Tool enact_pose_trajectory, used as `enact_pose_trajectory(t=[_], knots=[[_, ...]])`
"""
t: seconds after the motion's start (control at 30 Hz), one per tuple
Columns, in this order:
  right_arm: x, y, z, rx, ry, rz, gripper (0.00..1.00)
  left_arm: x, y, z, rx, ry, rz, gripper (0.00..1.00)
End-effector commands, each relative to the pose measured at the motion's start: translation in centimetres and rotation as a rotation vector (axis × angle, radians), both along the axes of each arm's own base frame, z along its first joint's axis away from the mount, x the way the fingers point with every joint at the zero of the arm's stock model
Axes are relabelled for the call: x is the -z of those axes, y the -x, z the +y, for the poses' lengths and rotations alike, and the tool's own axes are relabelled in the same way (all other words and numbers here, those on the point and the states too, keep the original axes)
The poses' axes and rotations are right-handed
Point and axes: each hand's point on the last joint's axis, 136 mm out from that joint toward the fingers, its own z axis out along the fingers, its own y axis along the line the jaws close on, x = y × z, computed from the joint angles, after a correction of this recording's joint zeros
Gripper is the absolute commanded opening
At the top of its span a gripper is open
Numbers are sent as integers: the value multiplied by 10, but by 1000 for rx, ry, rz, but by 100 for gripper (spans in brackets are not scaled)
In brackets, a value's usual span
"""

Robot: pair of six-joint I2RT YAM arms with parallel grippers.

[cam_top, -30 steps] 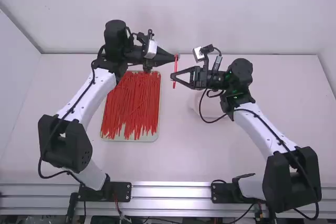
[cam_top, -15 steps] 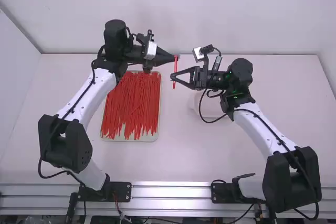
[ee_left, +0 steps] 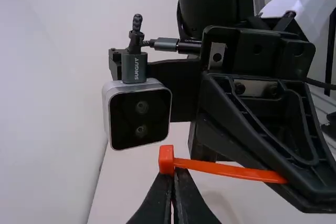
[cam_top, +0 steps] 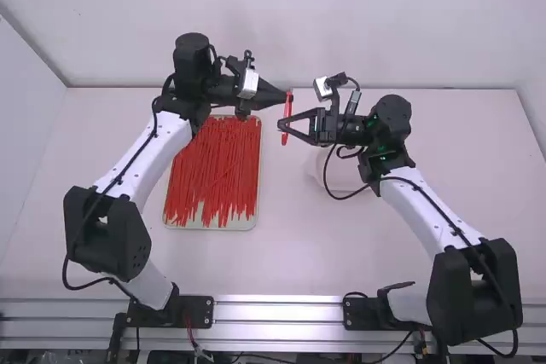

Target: Fasten the cable tie

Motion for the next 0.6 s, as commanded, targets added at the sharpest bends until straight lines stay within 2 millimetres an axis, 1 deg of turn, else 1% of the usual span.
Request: enact_pose_trajectory(t=[0.0, 0.13, 0.3, 0.57], knots=[[-2, 0, -2, 5, -3, 1, 0, 0, 8, -3, 30, 3, -10, 2], [-2, -4, -6, 19, -4, 17, 0, 0, 8, -3, 30, 2, -2, 2], [-3, -6, -6, 30, -7, 23, 0, 3, 6, 4, 22, 0, 7, 2], [-3, -12, -10, 58, -15, 82, 0, 7, 9, 1, 33, -7, 21, 2]])
